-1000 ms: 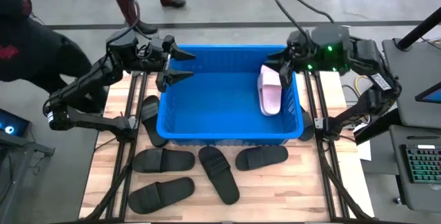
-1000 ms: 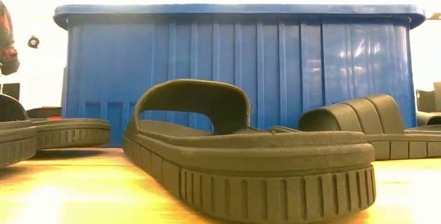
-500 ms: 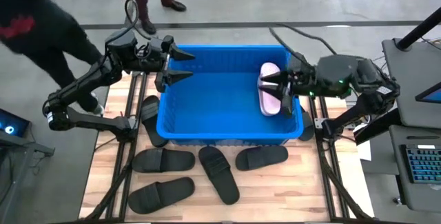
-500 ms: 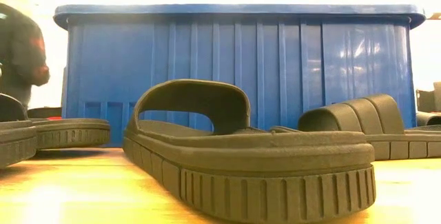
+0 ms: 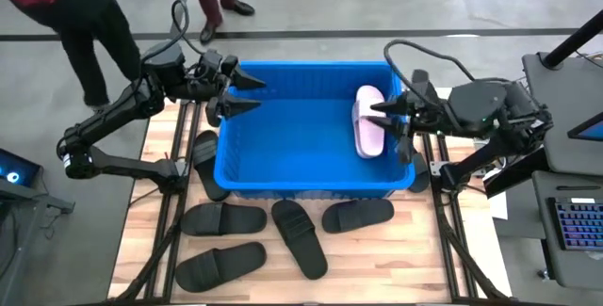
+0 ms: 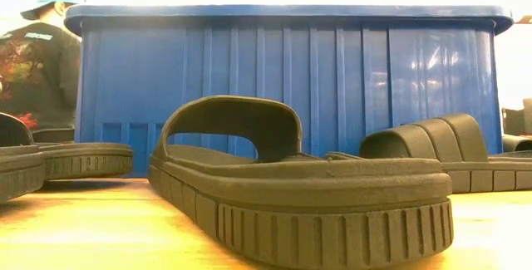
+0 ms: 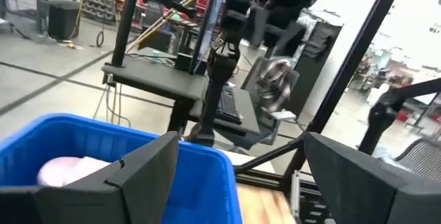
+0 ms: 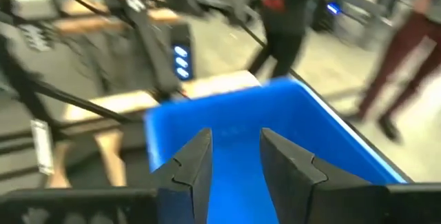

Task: Pick and place slides into bin
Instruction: Put the black slide into the blue bin

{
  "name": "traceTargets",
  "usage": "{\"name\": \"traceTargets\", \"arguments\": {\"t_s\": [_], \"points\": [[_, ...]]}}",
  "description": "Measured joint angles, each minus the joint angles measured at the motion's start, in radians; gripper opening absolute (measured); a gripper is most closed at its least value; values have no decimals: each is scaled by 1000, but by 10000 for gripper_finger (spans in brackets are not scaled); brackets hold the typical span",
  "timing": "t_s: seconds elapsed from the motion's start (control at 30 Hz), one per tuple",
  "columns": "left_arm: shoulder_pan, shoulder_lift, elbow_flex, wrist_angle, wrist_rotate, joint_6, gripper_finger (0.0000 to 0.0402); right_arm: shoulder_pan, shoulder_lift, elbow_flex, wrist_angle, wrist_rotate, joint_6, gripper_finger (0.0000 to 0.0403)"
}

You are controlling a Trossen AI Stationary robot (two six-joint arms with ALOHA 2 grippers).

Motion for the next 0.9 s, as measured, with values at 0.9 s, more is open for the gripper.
{"name": "traceTargets", "arguments": {"t_s": [0.9], "points": [[-28,198,0,57,-140,-147,302,44,-271,-252,-421,57,475,63]]}}
